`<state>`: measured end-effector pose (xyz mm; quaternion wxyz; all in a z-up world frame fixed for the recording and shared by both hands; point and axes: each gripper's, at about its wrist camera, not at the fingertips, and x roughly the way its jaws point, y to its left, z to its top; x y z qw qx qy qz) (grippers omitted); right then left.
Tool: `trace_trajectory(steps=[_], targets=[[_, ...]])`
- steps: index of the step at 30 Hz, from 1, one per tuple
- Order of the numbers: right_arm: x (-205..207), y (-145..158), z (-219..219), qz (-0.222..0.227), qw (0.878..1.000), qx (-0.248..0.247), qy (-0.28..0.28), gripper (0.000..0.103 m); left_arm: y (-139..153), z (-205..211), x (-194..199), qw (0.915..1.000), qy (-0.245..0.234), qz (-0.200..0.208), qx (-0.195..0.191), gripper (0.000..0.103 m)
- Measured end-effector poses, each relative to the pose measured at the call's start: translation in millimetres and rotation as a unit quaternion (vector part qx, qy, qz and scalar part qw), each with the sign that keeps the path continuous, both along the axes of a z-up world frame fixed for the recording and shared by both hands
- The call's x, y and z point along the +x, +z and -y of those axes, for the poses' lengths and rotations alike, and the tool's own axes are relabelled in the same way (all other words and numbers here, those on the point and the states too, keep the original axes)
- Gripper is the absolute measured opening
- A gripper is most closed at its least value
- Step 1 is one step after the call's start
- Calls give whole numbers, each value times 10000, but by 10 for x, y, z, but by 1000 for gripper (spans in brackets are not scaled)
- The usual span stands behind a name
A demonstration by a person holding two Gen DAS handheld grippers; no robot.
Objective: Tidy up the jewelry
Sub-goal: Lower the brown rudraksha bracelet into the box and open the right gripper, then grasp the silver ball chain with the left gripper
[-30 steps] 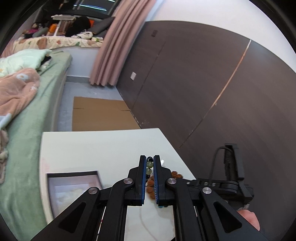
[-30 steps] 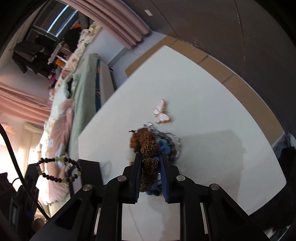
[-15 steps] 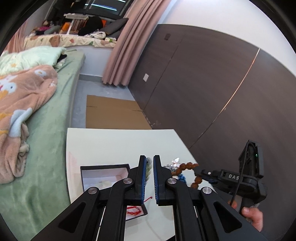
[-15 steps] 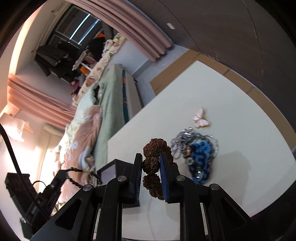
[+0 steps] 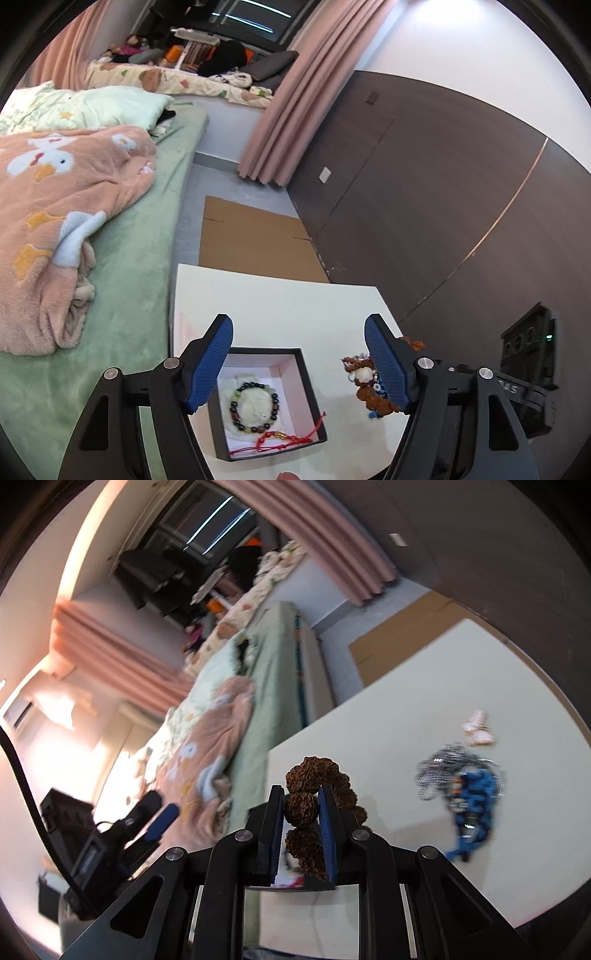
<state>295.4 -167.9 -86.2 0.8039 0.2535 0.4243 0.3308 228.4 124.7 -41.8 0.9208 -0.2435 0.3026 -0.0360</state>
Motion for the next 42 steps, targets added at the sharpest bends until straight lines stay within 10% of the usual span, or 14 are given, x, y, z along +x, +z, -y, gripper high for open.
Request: trace_trajectory(steps=[11,14,42], targets=[[-25,172,-792,-55,9944,278,1023,22,-40,-400,-9,9985,475,-70,-263,75],[26,-5,-847,-291,9948,-200,951,62,-79,-430,16,9979,523,-158,-336,75],[288,-199,995,-975,9857,-1013,-930,78,-290,1026,579,9949,-736,-642,255,74]])
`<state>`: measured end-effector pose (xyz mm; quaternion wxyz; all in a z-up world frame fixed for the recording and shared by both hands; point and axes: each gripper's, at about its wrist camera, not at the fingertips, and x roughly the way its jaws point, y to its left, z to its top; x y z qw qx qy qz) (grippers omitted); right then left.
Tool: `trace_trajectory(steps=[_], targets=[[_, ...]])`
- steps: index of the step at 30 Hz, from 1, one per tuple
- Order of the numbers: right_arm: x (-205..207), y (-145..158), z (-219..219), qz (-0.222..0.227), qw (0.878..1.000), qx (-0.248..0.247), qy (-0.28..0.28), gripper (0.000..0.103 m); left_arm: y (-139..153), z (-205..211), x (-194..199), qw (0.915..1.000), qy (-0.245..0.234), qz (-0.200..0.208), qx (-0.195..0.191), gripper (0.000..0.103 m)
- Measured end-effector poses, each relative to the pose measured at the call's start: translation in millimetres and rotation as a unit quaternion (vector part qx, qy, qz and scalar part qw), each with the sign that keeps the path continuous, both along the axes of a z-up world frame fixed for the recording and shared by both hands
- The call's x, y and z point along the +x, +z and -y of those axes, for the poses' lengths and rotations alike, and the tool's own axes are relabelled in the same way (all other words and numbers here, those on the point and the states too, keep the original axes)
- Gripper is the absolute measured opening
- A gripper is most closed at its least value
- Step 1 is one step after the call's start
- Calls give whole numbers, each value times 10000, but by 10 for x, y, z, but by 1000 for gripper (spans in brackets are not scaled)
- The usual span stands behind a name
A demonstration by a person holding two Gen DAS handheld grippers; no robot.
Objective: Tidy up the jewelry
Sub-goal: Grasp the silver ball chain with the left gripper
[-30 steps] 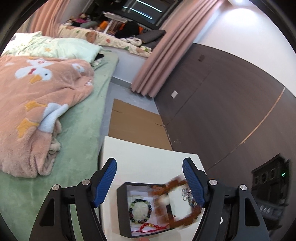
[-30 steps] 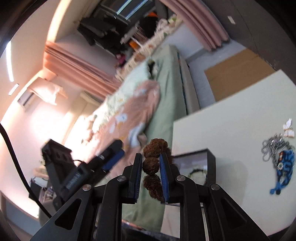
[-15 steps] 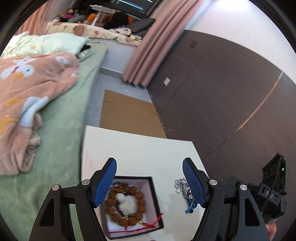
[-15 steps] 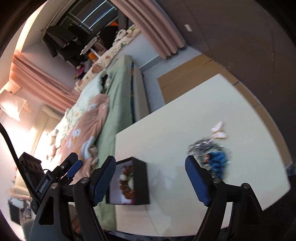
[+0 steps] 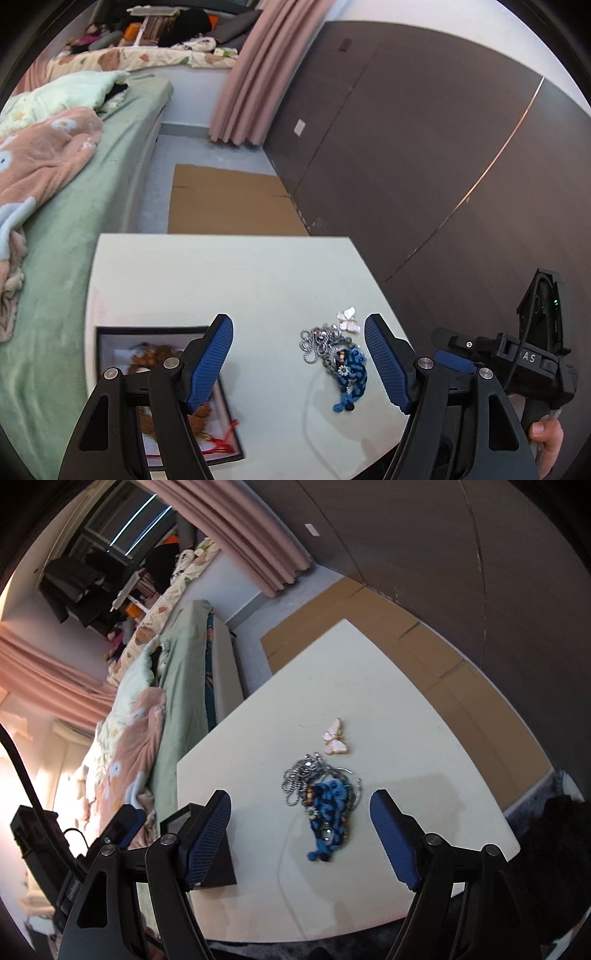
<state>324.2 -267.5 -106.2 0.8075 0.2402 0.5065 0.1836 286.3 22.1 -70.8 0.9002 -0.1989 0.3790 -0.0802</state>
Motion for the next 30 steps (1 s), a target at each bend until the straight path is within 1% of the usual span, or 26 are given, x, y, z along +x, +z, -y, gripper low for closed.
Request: trace_trajectory(steps=[5,7,10,12,13,15,17,21,23,26,30], targets=[[109,-183,172,-189,9998,-30,-104,78,-113,239,179,9996,-184,-202,105,74],[168,-307,249,-433,9989,-16,-182,78,-137,349,258,9990,-271,-263,218,74],[242,-467,330,-771,9965,308,-124,78,-174,468,355,9980,-411,-331,361,74],[283,-536,346,-909,9946,493,-41,78,-215,571,418,9966,-522,-401,501,74],[289,-554,354,-949,9942,506,-49,78,-232,616,442,9959,-565,-424,573,74],[295,-571,366,-995,9942,402,-103,78,-276,707,522,9940,-646,-520,718,74],[303,-565,396,-988,9943,350,-171,78,-328,764,598,9929,-657,-624,770,74],[362,-593,435,-989,9939,398,-265,78,-421,893,740,9907,-735,-757,854,74],[397,-639,443,-1058,9928,495,-249,78,-486,939,787,9894,-772,-824,918,74],[427,-664,446,-1064,9925,547,-233,78,-625,981,835,9872,-815,-985,950,74],[449,-654,464,-993,9936,449,-303,78,-778,996,873,9853,-839,-1127,970,68]])
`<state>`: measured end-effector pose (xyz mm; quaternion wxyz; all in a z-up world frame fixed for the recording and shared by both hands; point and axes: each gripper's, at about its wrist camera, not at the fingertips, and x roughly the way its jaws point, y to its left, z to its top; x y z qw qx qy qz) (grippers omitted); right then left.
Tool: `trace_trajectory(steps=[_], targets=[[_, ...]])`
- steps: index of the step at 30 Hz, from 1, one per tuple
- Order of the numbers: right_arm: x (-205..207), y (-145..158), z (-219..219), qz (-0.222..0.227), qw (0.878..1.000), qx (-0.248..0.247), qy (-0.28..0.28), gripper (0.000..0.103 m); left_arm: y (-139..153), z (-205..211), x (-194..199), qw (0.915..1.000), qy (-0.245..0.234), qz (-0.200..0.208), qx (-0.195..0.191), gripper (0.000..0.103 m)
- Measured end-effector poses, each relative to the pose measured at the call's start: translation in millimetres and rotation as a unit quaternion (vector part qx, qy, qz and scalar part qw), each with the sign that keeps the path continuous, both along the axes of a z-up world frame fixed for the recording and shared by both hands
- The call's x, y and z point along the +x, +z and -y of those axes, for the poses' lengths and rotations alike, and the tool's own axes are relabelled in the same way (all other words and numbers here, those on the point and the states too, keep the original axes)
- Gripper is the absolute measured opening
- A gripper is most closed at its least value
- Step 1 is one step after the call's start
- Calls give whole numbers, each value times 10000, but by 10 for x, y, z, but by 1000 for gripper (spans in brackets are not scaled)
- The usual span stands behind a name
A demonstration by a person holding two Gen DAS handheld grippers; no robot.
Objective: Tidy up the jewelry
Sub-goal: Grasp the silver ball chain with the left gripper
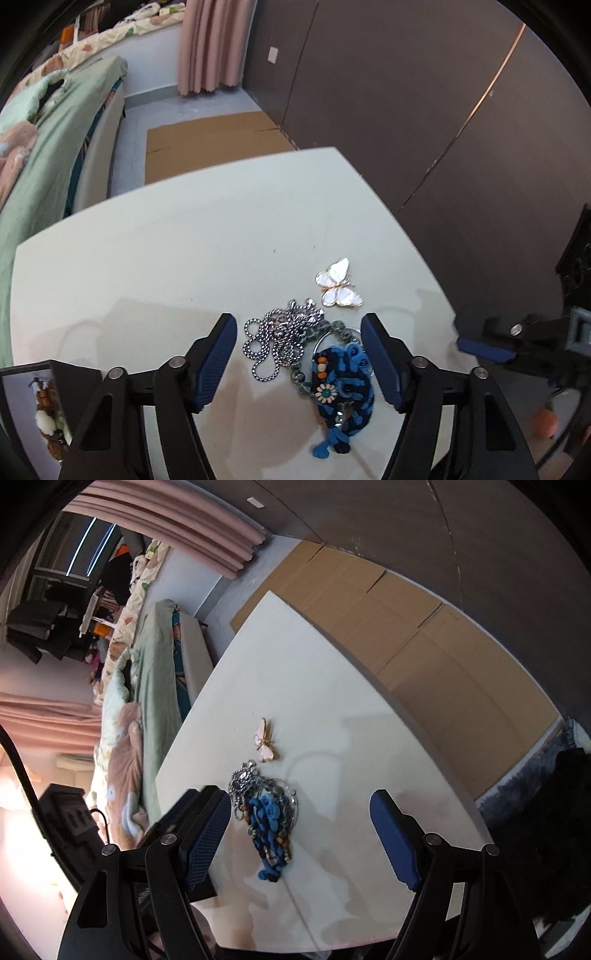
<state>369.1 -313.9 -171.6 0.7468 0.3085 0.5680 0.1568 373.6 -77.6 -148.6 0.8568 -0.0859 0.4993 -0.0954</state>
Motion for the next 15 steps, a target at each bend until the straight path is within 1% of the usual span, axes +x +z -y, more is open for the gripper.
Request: trace_trajectory(steps=[1,4,6,7,9,10,11,15], targets=[[7,-3,8,10,10000,-24,-18,78,-30,-8,4,10000,-2,-28,-18,67],[41,-21,8,42,10000,-60,-63,78,-118,2,21,9999,-26,-97,-69,56],[68,-38,-10,64,9999,-87,-75,78,-163,17,33,9999,-33,-144,-77,42],[85,-46,-25,88,9999,-105,-74,78,-173,15,33,9999,-14,-130,-49,38],[114,-49,-83,161,9998,-139,-51,78,-169,3,31,9999,2,-130,-13,14],[131,-49,-115,199,9997,-150,-31,78,-158,-15,27,9999,-14,-148,-80,13],[151,-49,-157,245,9996,-163,-2,78,-147,-21,28,9998,-17,-135,-129,6],[233,-59,-296,370,9990,-203,113,78,9,-58,-47,9996,-50,100,-271,5]])
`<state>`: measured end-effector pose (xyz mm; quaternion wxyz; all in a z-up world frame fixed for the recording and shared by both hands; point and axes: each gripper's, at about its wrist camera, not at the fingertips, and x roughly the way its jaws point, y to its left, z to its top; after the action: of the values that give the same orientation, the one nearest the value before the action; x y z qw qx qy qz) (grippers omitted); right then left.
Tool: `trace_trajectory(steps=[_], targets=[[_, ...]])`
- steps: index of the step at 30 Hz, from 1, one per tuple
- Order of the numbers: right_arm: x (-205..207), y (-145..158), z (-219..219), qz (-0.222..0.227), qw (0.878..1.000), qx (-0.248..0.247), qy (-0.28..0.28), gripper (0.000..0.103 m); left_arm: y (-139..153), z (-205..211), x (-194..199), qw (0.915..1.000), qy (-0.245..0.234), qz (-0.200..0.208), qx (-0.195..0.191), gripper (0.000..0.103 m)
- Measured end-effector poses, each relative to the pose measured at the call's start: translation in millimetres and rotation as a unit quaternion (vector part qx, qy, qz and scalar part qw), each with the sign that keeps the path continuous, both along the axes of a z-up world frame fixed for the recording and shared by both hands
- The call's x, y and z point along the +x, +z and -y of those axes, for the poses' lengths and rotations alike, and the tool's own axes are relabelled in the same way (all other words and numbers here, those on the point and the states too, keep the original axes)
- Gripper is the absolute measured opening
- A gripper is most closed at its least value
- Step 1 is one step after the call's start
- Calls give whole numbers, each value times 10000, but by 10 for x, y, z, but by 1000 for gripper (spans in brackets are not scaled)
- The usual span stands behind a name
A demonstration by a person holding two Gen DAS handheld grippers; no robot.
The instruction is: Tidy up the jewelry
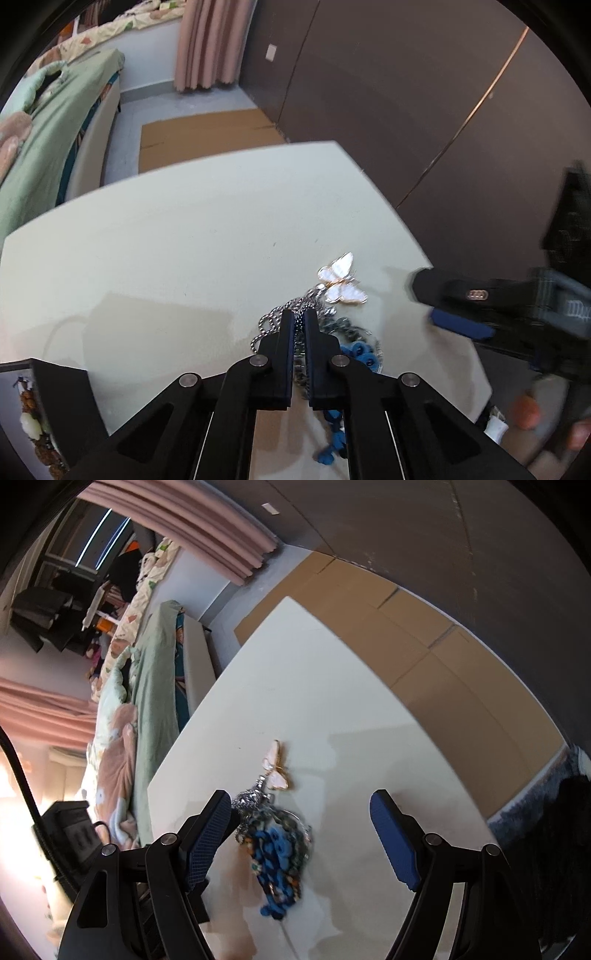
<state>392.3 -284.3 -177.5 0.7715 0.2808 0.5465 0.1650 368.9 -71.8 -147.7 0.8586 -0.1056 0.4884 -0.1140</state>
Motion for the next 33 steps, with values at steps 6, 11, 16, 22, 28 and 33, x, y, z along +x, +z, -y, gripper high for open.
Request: trace_trajectory(steps=[6,11,16,22,28,33], targets=[[104,-40,-161,125,9999,-51,93,76,235,-94,-70,9993,76,273,-224,5],[159,-70,-272,175,9996,-132,185,64,385,-227,-137,9980,222,447,-384,5],[196,-63,-390,326,9982,-423,264,60,519,-389,-181,9963,395,622,-450,5],[209,-18,-549,564,9937,-897,351,57,653,-571,-225,9937,613,789,-501,5],[205,18,-690,647,9834,-1624,492,26,836,-692,-225,9914,750,936,-514,5],[178,18,-612,389,9910,-1127,612,13,1098,-688,-315,9891,708,1172,-543,5]])
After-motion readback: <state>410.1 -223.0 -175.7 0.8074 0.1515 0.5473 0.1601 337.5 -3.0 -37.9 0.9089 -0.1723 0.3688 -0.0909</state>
